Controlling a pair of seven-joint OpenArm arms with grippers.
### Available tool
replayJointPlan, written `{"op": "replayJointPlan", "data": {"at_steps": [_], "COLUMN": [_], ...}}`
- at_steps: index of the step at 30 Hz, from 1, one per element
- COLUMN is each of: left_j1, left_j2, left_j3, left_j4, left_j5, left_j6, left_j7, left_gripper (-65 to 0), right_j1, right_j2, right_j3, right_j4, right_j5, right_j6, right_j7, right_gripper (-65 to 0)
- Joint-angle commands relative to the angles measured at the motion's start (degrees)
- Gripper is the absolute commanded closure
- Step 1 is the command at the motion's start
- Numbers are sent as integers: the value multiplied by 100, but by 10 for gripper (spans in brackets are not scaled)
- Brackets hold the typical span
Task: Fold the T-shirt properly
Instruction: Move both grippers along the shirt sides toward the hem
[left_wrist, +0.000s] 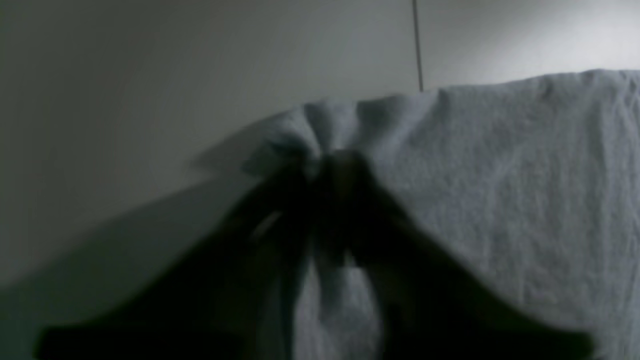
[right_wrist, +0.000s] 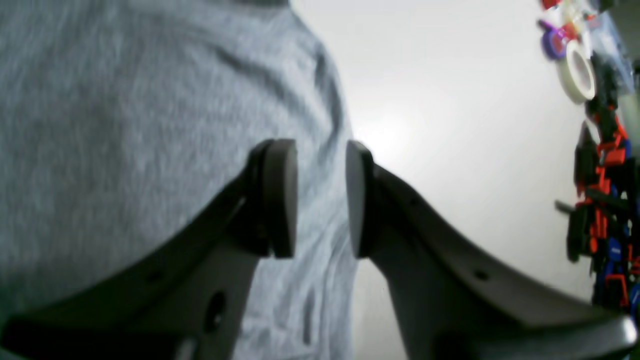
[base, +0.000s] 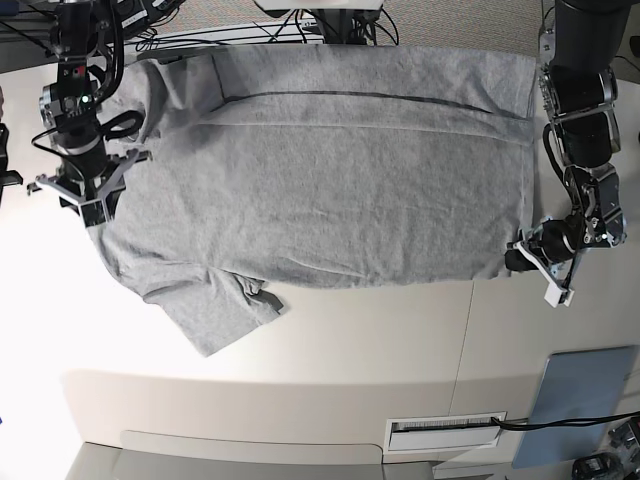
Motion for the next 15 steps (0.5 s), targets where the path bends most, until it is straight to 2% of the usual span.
{"op": "replayJointPlan", "data": {"at_steps": [1, 4, 6, 10, 15], "left_j1": [-61, -59, -59, -59, -59], "left_j2": [-46, -46, -46, -44, -46], "left_j3": [4, 4, 4, 4, 4], "left_j4": [20, 20, 20, 20, 20], "left_j5": [90, 31, 31, 33, 33], "left_j6": [-17, -15, -15, -17, -15], "left_j7": [199, 203, 201, 201, 201], "left_gripper": [0, 0, 0, 0, 0], "right_j1": [105, 348, 654, 1596, 3097], "right_j2": [81, 83, 83, 83, 83], "right_j3": [48, 48, 48, 9, -249], "right_j4": [55, -223, -581, -1705, -3447], "right_j5": [-26, -24, 42, 511, 595], "right_j6": [-24, -20, 107, 682, 1016], "right_j7": [177, 463, 531, 382, 26], "right_gripper": [-233, -310, -312, -312, -312]}}
